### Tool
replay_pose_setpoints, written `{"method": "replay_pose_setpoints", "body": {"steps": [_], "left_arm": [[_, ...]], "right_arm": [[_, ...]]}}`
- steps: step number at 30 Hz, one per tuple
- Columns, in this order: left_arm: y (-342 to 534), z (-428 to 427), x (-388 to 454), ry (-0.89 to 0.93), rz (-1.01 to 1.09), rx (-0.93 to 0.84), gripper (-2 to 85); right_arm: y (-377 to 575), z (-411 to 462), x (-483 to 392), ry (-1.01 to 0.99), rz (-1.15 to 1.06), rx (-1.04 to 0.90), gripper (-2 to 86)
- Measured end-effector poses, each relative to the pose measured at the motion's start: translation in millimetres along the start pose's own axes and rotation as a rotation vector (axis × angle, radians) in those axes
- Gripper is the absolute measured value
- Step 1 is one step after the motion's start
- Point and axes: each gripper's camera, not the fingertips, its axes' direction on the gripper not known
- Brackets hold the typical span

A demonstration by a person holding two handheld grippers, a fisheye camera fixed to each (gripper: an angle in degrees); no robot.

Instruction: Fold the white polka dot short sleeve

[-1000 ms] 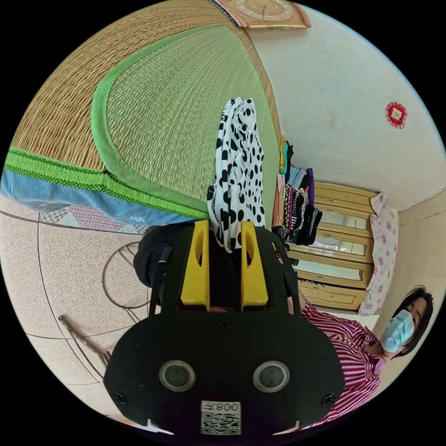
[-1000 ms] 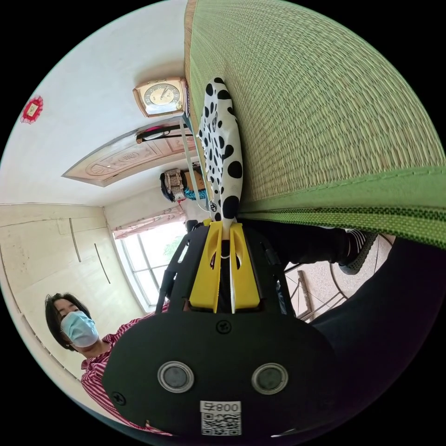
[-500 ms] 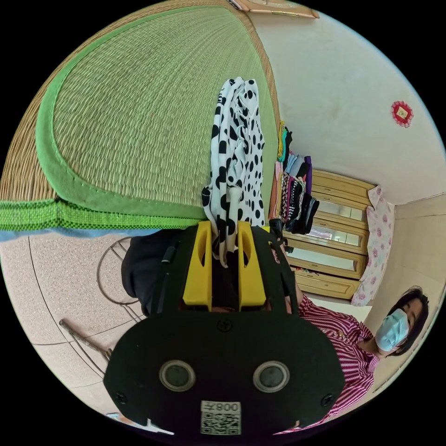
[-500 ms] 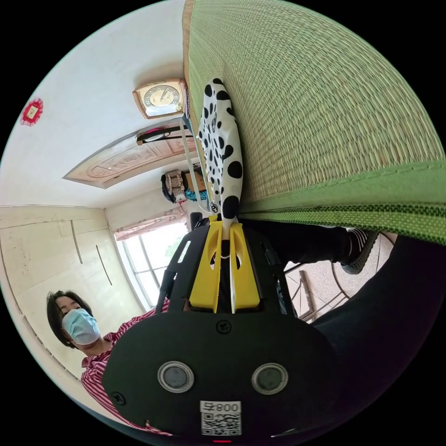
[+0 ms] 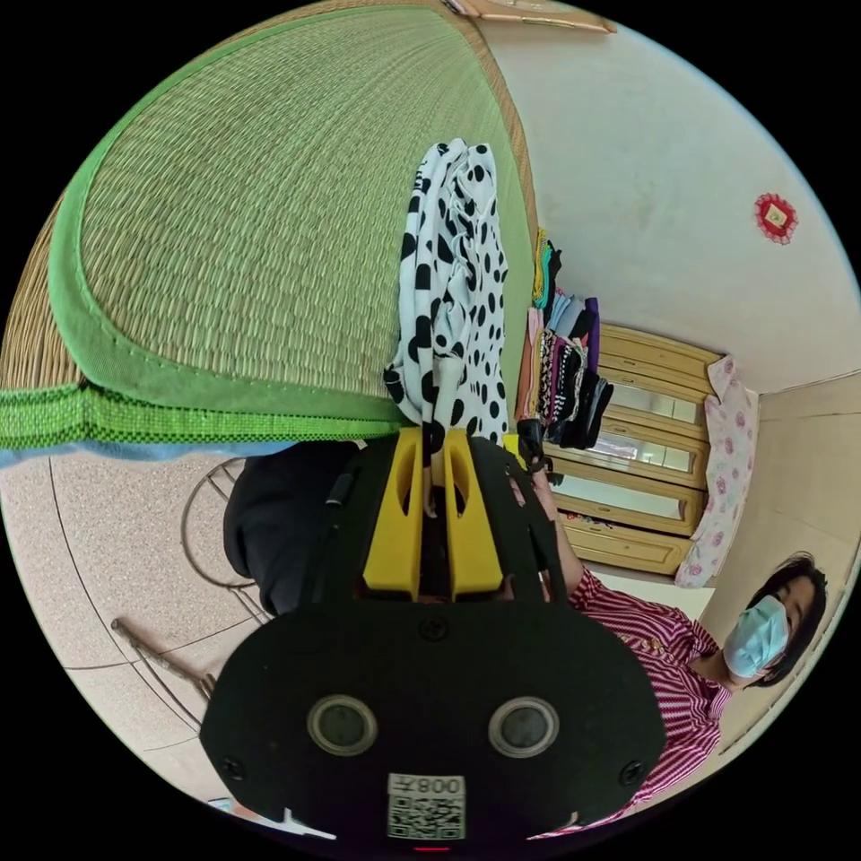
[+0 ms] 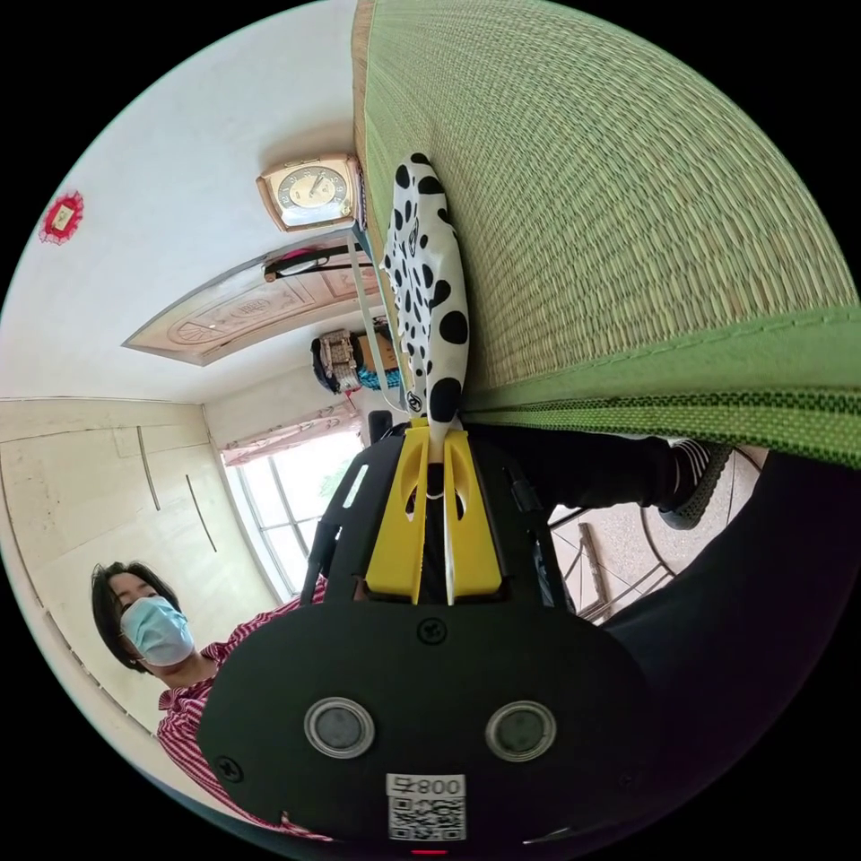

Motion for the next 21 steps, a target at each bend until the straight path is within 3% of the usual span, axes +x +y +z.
{"method": "replay_pose_setpoints", "body": {"steps": [21], "left_arm": [[34.7, -17.4, -9.2, 0.222, 0.061, 0.099, 3.2]], "right_arm": [[-12.2, -40.0, -52.6, -0.009, -0.103, 0.002, 1.7]]}}
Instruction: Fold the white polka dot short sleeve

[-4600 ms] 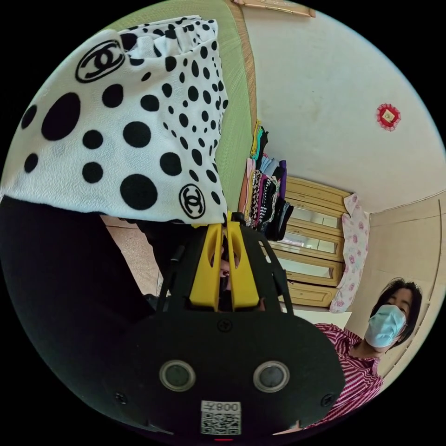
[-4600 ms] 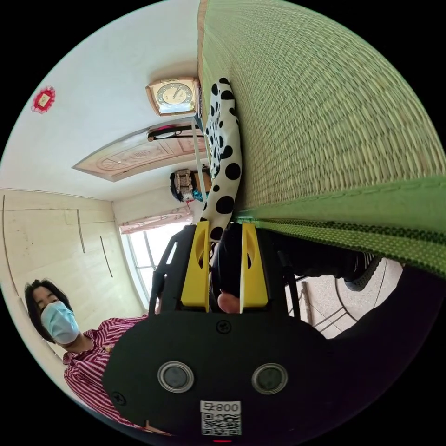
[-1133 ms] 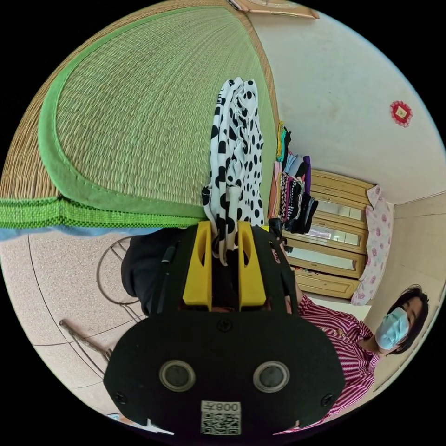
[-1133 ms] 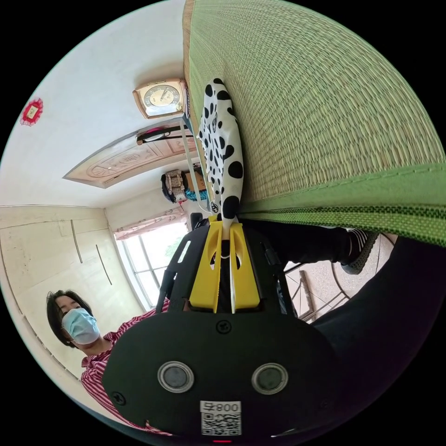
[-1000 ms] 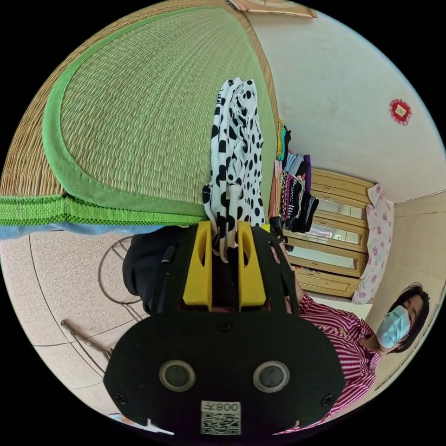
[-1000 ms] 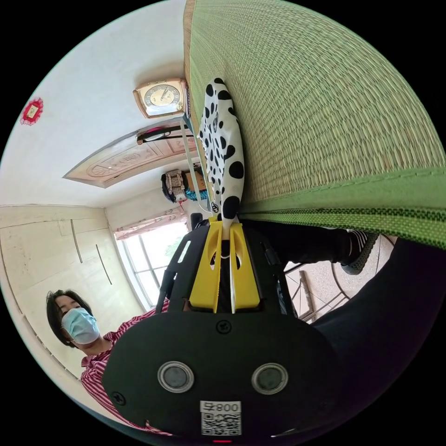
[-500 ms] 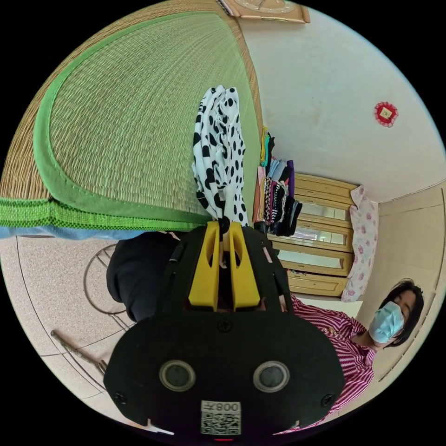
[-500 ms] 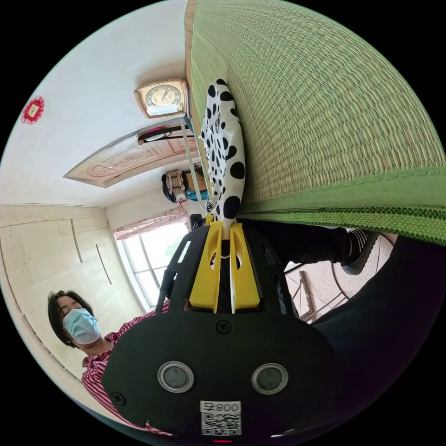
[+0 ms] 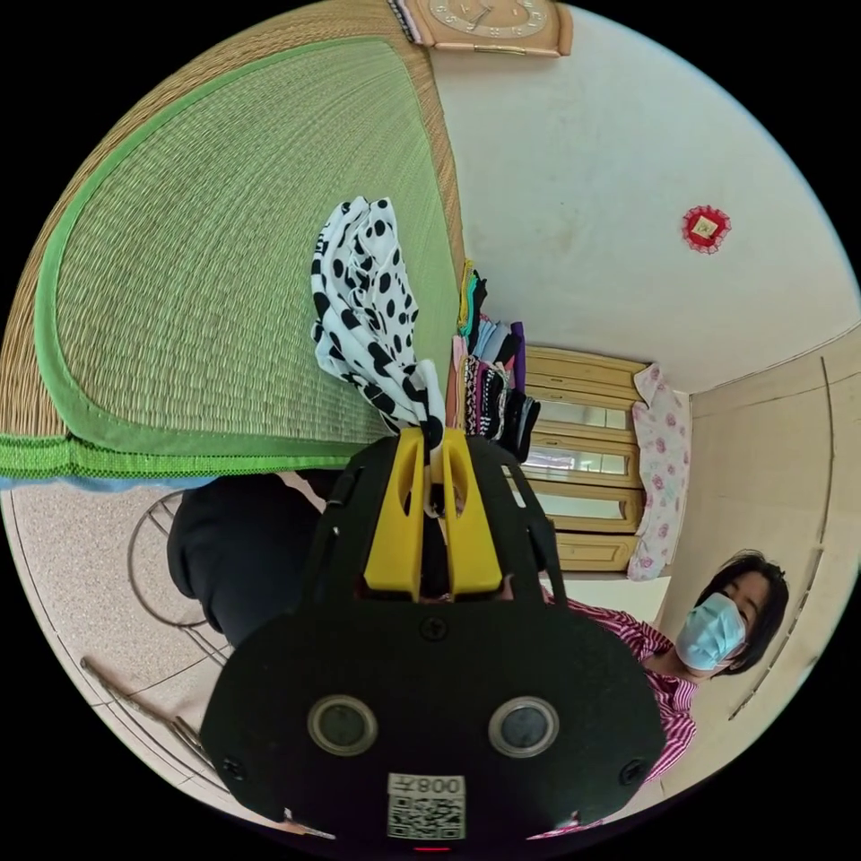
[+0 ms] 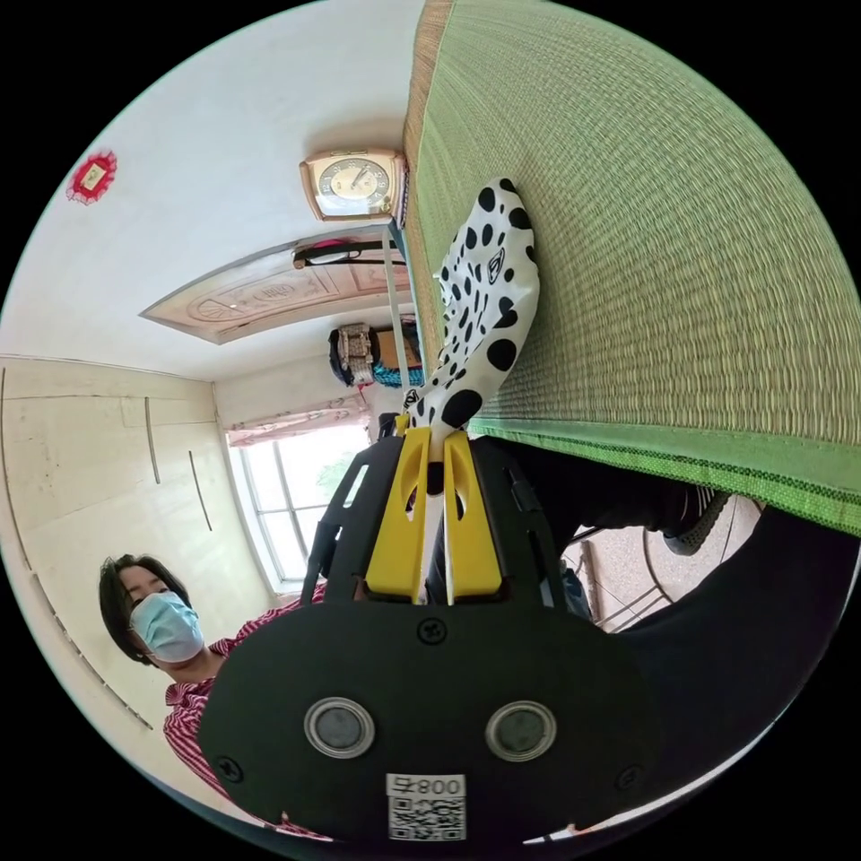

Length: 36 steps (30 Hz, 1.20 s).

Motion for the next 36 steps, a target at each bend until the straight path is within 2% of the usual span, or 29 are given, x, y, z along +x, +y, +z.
{"method": "replay_pose_setpoints", "body": {"steps": [17, 36], "left_arm": [[95.3, 20.5, -59.3, 0.087, -0.001, 0.032, 3.2], [193.4, 66.7, -22.6, 0.254, 0.292, 0.058, 3.2]], "right_arm": [[31.8, -31.1, 2.5, -0.023, -0.023, 0.0, 1.6], [100.7, -114.2, -106.2, -0.123, -0.376, 0.067, 1.4]]}}
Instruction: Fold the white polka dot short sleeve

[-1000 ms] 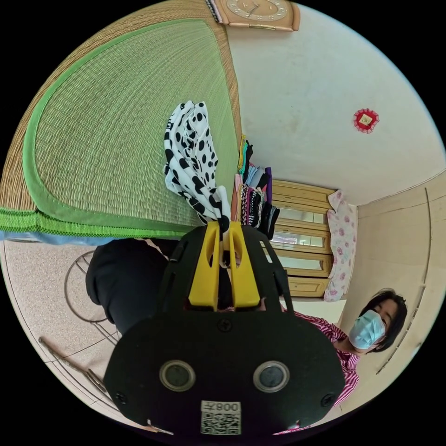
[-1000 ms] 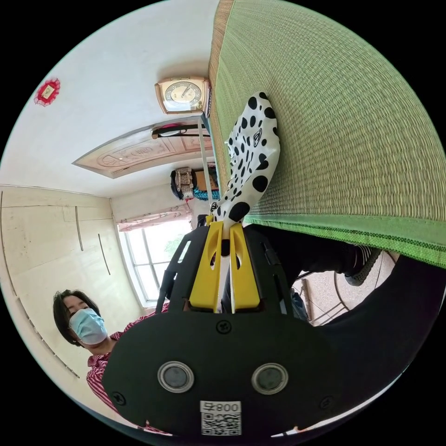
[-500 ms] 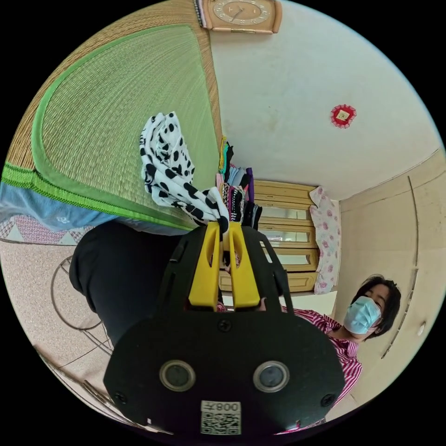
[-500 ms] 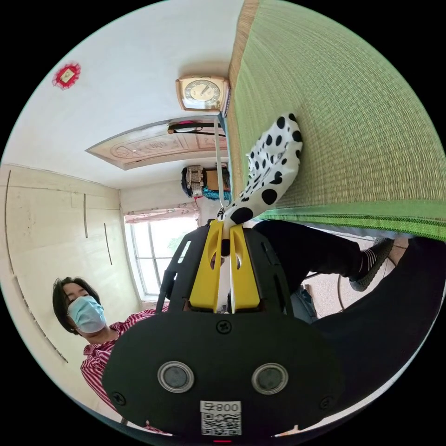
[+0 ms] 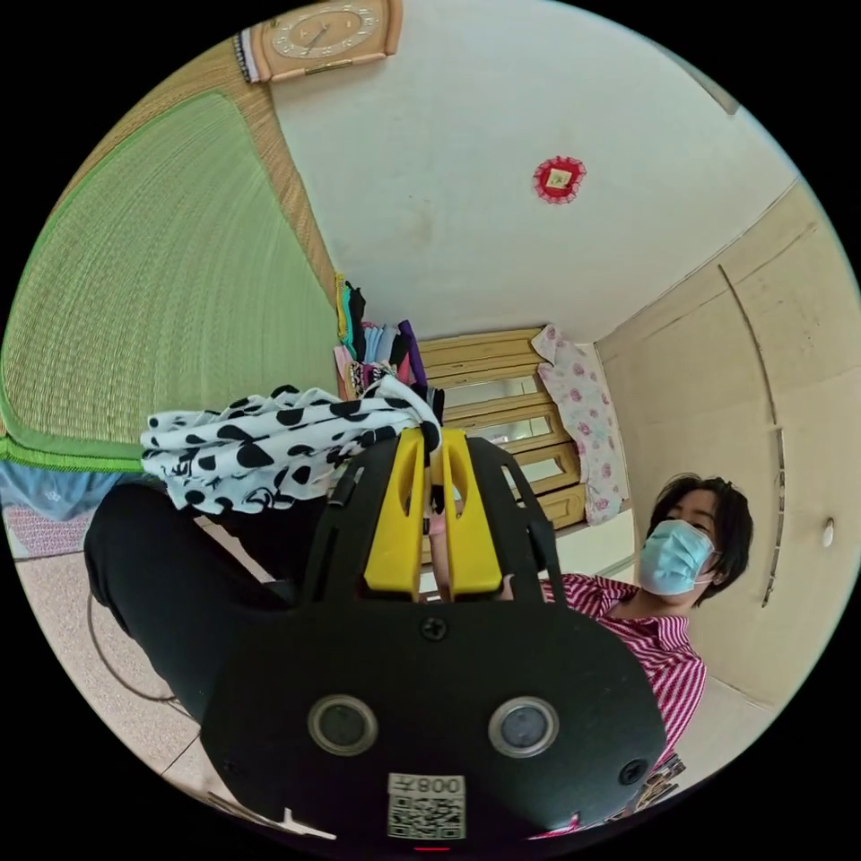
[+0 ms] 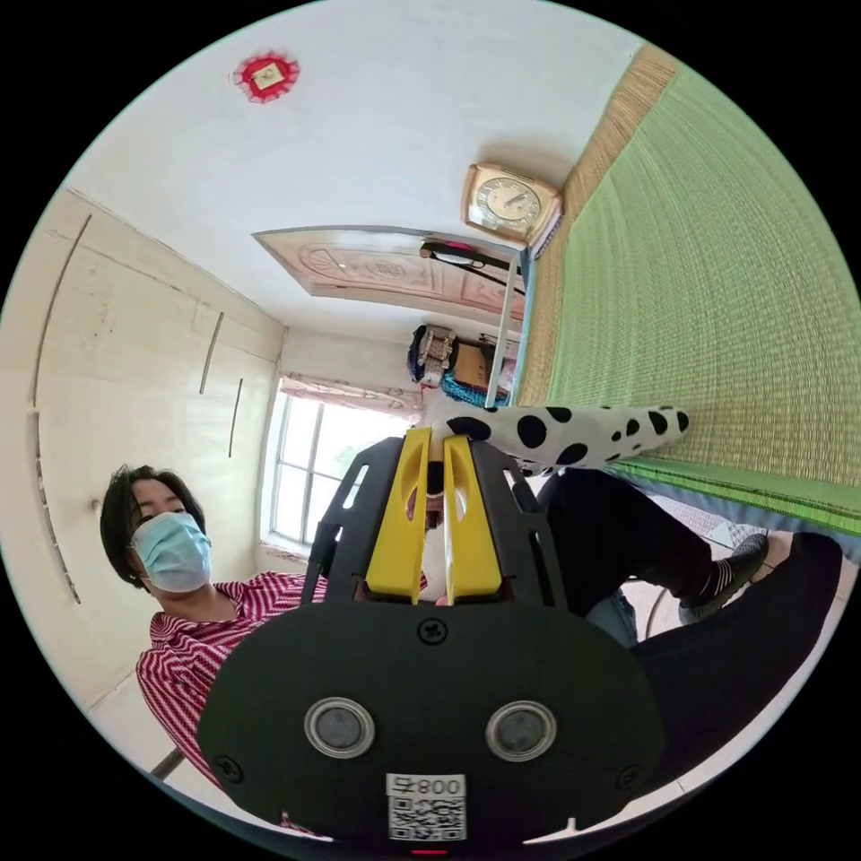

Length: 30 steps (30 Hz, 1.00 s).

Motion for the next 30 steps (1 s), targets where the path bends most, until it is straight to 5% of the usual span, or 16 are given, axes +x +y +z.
{"method": "replay_pose_setpoints", "body": {"steps": [30], "left_arm": [[72.4, 227.6, -11.8, 0.169, 0.077, -0.186, 3.3]], "right_arm": [[111.0, -162.2, -47.8, -0.035, -0.168, 0.196, 1.5]]}}
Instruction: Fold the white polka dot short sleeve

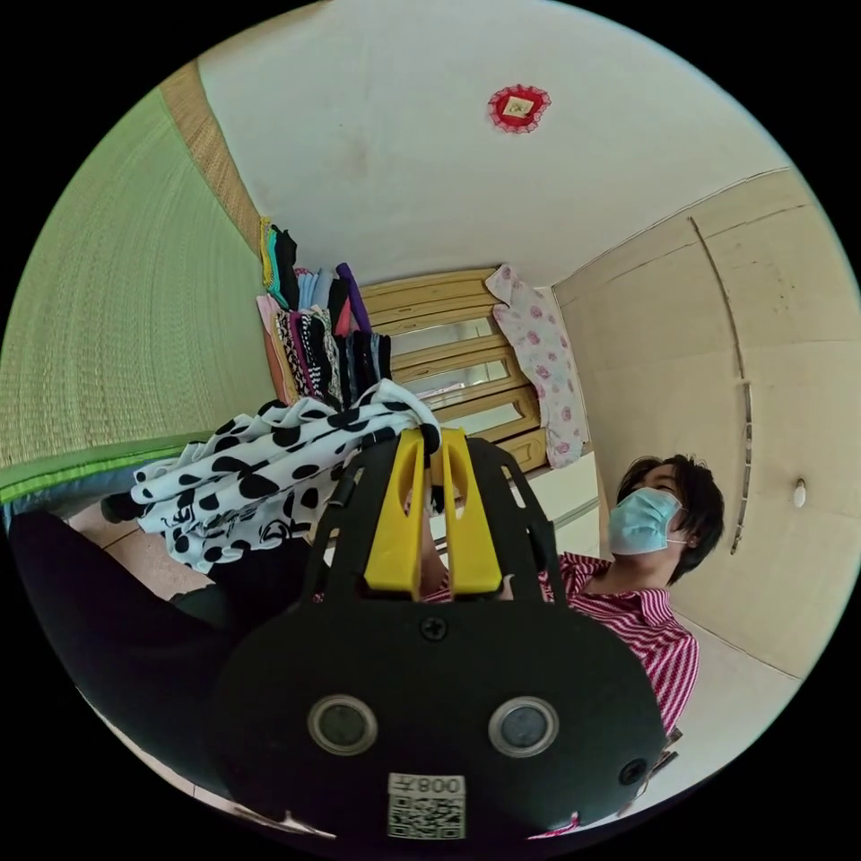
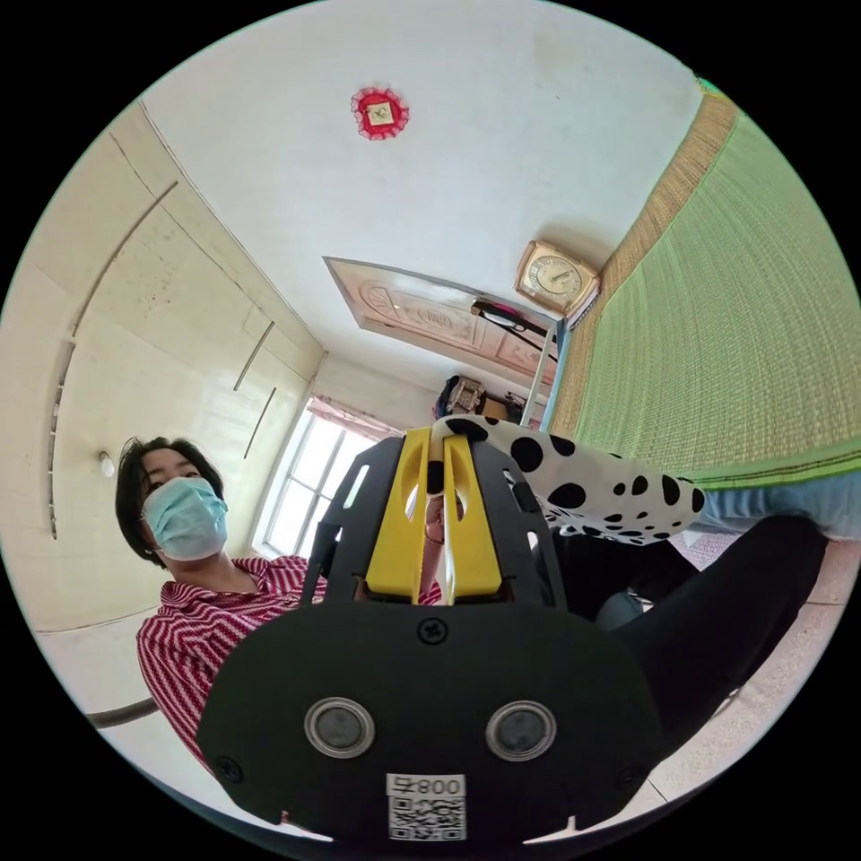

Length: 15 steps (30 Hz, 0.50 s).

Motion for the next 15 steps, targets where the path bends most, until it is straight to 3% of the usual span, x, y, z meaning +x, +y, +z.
{"method": "replay_pose_setpoints", "body": {"steps": [15], "left_arm": [[-60.0, 176.6, -41.0, 0.036, -0.056, -0.138, 3.3]], "right_arm": [[36.0, -109.0, 10.2, 0.032, -0.019, 0.144, 1.6]]}}
